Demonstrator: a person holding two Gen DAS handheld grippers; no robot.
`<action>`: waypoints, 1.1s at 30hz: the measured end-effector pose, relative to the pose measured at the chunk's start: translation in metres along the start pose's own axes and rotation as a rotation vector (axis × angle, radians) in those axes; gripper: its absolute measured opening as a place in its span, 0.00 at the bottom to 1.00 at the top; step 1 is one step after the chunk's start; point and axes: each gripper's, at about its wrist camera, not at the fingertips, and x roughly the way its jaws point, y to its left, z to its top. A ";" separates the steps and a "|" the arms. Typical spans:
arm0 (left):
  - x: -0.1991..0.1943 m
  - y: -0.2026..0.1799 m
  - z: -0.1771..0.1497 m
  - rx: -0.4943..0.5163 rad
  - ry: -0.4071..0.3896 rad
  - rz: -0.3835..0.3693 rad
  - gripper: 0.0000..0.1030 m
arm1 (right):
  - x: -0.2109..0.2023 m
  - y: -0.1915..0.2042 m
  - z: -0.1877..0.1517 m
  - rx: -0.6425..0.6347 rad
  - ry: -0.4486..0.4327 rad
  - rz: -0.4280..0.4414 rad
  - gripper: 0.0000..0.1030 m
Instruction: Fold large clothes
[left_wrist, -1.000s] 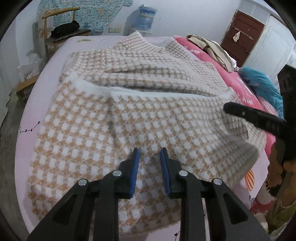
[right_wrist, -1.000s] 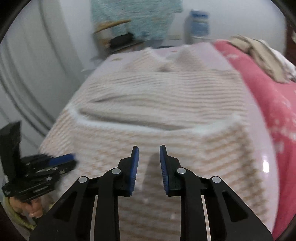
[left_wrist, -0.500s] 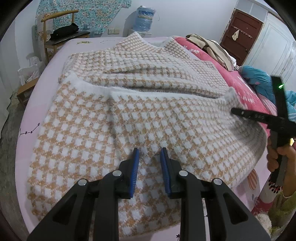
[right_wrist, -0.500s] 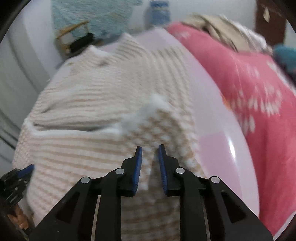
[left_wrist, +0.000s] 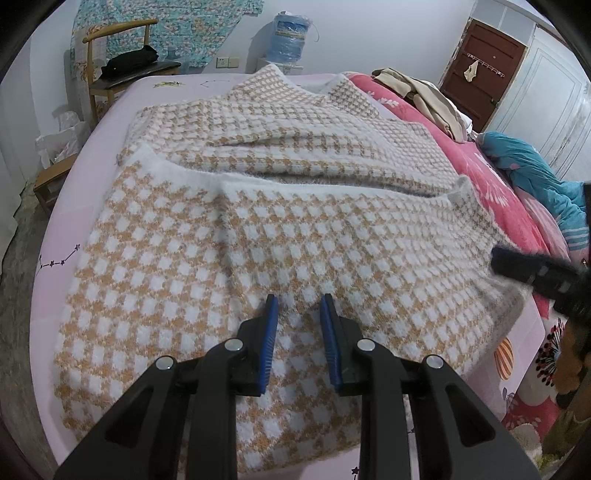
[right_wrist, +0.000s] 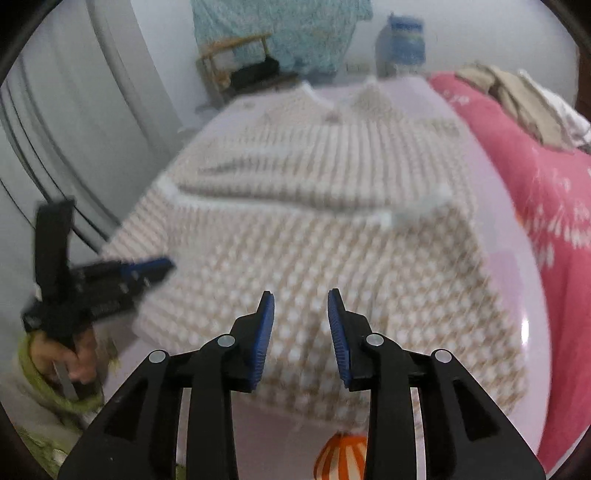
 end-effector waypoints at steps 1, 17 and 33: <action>0.000 0.000 0.000 0.001 0.001 0.000 0.22 | 0.009 -0.003 -0.006 0.014 0.034 -0.021 0.29; 0.000 0.000 0.000 0.000 0.004 0.001 0.22 | 0.016 0.034 -0.018 -0.097 0.074 0.035 0.29; -0.024 -0.006 0.001 0.052 -0.048 0.000 0.23 | 0.026 0.042 -0.012 -0.145 0.078 0.072 0.25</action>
